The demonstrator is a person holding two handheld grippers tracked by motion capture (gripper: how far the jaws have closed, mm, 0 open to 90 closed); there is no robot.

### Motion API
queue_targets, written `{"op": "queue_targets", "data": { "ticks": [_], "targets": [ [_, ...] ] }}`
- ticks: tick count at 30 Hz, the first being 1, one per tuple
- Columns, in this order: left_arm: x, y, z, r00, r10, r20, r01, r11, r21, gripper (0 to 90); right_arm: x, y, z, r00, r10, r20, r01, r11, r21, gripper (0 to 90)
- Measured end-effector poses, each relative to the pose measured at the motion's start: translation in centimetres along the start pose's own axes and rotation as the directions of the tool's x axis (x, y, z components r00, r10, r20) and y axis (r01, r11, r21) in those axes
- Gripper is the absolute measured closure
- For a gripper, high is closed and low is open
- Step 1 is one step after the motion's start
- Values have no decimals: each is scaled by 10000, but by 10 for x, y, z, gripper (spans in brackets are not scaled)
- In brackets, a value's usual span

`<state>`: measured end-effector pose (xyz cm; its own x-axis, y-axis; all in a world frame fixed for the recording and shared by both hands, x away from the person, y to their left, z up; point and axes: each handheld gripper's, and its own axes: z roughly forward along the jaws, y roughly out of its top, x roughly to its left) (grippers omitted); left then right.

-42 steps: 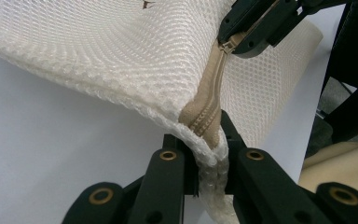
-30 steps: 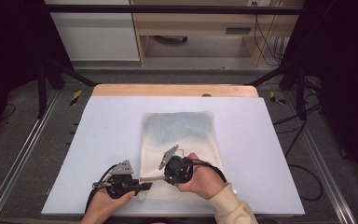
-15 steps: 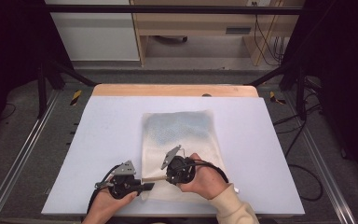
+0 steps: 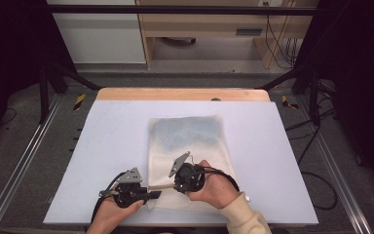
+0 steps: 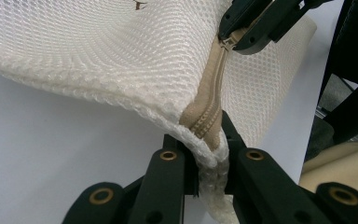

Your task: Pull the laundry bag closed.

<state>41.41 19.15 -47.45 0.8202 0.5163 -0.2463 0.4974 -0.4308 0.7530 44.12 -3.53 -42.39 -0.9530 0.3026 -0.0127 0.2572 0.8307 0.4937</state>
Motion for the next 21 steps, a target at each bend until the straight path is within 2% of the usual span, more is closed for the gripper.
{"op": "queue_targets", "data": {
  "ticks": [21],
  "targets": [
    [0,0,0,10000,34,3,-34,10000,-12,840,0,-1,-1,10000,49,-31,-49,10000,68,820]
  ]
}}
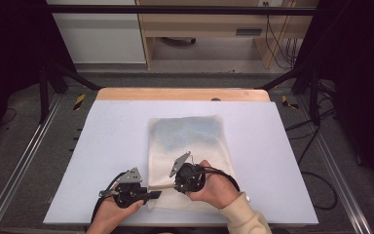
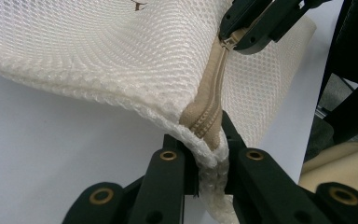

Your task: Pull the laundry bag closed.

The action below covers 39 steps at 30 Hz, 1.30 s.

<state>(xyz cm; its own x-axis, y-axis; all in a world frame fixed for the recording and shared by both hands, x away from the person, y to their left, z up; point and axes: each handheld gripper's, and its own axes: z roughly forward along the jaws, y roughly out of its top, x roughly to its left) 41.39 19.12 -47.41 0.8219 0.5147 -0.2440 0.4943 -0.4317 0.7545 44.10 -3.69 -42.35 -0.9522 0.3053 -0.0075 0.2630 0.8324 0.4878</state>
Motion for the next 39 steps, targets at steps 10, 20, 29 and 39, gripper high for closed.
{"op": "queue_targets", "data": {
  "ticks": [10,20,29,39],
  "targets": [
    [1,-1,0,10000,-61,11,61,10000,-4,840,-1,-4,0,9999,131,1,-131,9999,-50,820],
    [2,-1,0,10000,-35,-34,35,10000,34,840,0,-3,2,9999,74,84,-74,10000,13,820],
    [0,0,-1,10000,1,-54,-1,10000,31,840,1,-3,2,9999,76,95,-76,10000,-2,820],
    [1,0,0,10000,8,-47,-8,10000,27,840,0,-3,2,9999,87,87,-87,10000,-18,820]
  ]
}}
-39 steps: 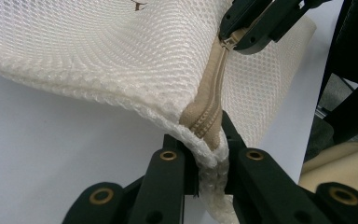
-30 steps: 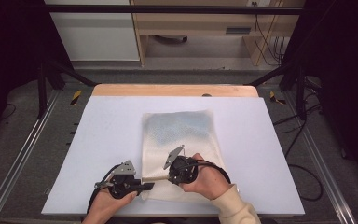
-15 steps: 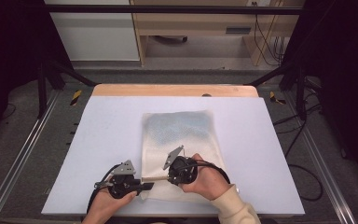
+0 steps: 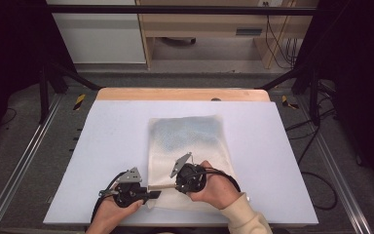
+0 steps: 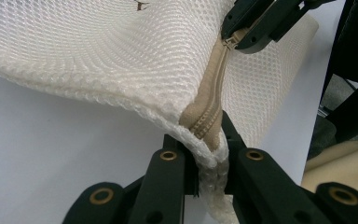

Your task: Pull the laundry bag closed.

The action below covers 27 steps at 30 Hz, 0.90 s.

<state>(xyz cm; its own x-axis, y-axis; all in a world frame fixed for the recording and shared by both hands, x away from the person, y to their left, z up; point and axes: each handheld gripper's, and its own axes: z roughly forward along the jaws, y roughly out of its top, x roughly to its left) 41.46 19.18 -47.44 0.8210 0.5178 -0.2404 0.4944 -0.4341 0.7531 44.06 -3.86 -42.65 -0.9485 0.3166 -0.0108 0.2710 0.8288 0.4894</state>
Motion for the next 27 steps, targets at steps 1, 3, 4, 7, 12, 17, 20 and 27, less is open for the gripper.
{"op": "queue_targets", "data": {
  "ticks": [1,3,4,7,12,17,20,27],
  "targets": [
    [0,0,0,10000,3,1,-3,10000,2,840,0,0,0,10000,2,5,-2,10000,-19,820],
    [0,0,0,10000,10,-9,-10,10000,-5,840,0,0,-1,10000,3,3,-3,10000,-7,820],
    [0,0,0,10000,13,-7,-13,10000,-2,840,0,0,-1,10000,8,-1,-8,10000,-10,820],
    [0,0,0,10000,8,-3,-8,10000,-2,840,0,0,0,10000,15,8,-15,10000,0,820],
    [0,0,1,10000,61,-9,-61,10000,14,841,-1,-1,0,10000,65,-31,-65,10000,19,820],
    [-1,0,1,10000,82,-7,-82,10000,21,841,0,-2,-1,10000,88,8,-88,9999,65,820],
    [-1,0,0,10000,71,-33,-71,10000,40,841,1,-2,-1,10000,66,-5,-66,10000,58,820],
    [-1,0,0,10000,68,-17,-68,10000,25,841,-2,-8,-3,9998,189,45,-190,9998,34,820]
  ]
}}
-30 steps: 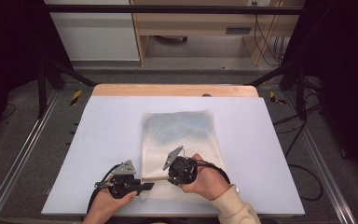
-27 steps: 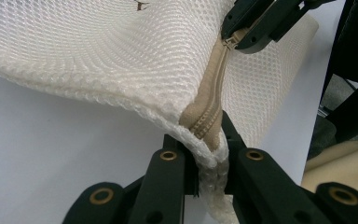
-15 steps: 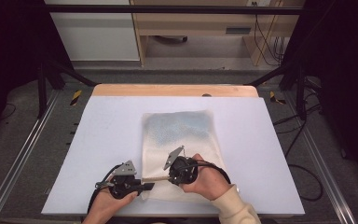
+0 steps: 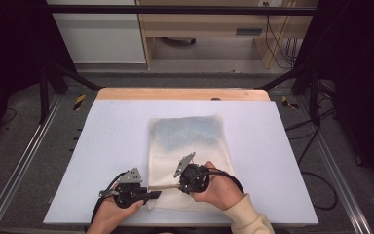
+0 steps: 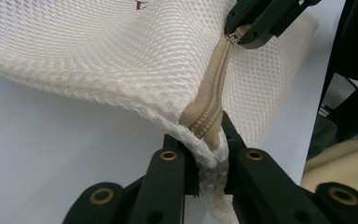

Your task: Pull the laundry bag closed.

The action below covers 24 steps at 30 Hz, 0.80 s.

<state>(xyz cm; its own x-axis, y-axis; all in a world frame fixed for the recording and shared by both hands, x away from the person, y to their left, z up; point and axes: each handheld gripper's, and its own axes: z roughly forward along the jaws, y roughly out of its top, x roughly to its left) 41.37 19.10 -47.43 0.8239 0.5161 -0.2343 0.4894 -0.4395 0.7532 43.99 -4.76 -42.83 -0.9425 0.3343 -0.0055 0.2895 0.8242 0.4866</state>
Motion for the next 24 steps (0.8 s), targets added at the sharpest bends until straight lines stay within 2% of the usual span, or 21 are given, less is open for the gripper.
{"op": "queue_targets", "data": {
  "ticks": [17,20,24],
  "targets": [
    [0,0,0,10000,20,-10,-20,10000,-8,841,0,-3,-2,9999,114,-33,-114,9999,-62,820],
    [-1,0,0,10000,45,-15,-45,10000,10,842,1,-4,-2,10000,22,-28,-22,10000,-45,820],
    [0,0,-1,10000,18,-3,-18,10000,-15,841,0,-8,-3,9999,150,35,-150,9999,16,820]
  ]
}}
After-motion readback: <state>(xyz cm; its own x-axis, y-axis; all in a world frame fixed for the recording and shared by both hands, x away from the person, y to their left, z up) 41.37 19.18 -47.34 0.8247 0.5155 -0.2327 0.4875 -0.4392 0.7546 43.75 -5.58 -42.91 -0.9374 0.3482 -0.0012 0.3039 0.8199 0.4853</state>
